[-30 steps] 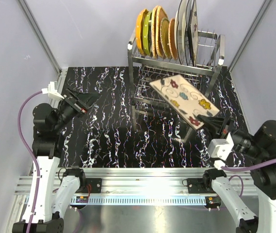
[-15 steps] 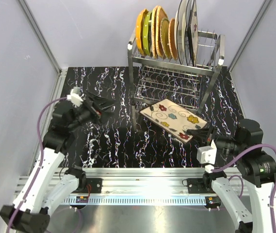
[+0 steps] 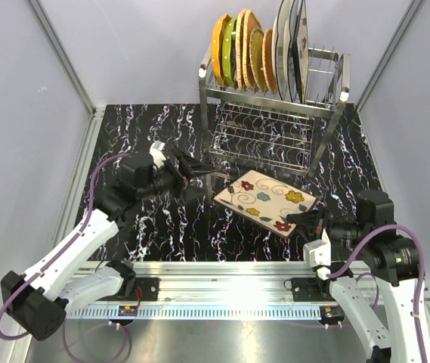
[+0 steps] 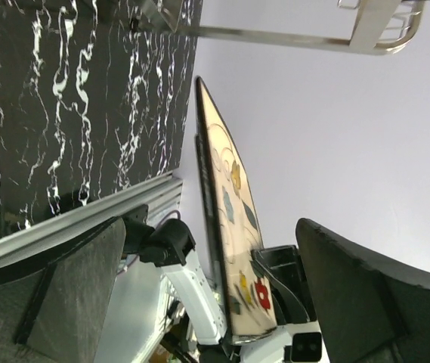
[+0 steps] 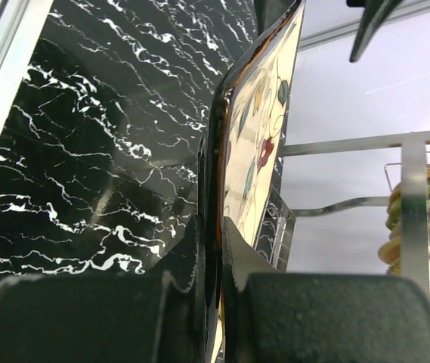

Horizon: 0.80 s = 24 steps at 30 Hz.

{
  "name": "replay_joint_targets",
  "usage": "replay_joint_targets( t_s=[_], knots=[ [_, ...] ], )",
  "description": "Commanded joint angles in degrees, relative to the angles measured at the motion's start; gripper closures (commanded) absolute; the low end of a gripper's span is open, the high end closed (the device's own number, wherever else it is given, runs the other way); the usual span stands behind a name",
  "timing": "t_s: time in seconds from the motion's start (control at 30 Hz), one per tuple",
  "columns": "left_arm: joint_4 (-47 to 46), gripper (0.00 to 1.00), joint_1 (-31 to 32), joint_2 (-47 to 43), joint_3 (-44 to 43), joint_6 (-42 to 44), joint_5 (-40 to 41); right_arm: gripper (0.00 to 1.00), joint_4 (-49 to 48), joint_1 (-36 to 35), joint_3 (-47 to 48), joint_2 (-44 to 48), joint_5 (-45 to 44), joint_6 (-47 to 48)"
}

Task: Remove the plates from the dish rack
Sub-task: Pass the plate from the right arm to the left

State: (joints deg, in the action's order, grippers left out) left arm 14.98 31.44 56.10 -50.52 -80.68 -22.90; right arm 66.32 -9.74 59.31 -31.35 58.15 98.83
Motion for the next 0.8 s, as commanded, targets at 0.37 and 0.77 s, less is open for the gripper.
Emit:
replay_joint_targets(
  t_s=[0.37, 0.77],
  knots=[
    [-5.1, 0.12, 8.5, 11.7, -4.4, -2.0, -1.0, 1.0, -12.6, 0.0, -2.9, -0.3, 11.3, 12.4],
    [-8.9, 0.42, 9.5, 14.0, -2.7, -1.3, -4.9, 1.0, -14.3, -0.1, -7.0, -0.4, 11.5, 14.3]
  ],
)
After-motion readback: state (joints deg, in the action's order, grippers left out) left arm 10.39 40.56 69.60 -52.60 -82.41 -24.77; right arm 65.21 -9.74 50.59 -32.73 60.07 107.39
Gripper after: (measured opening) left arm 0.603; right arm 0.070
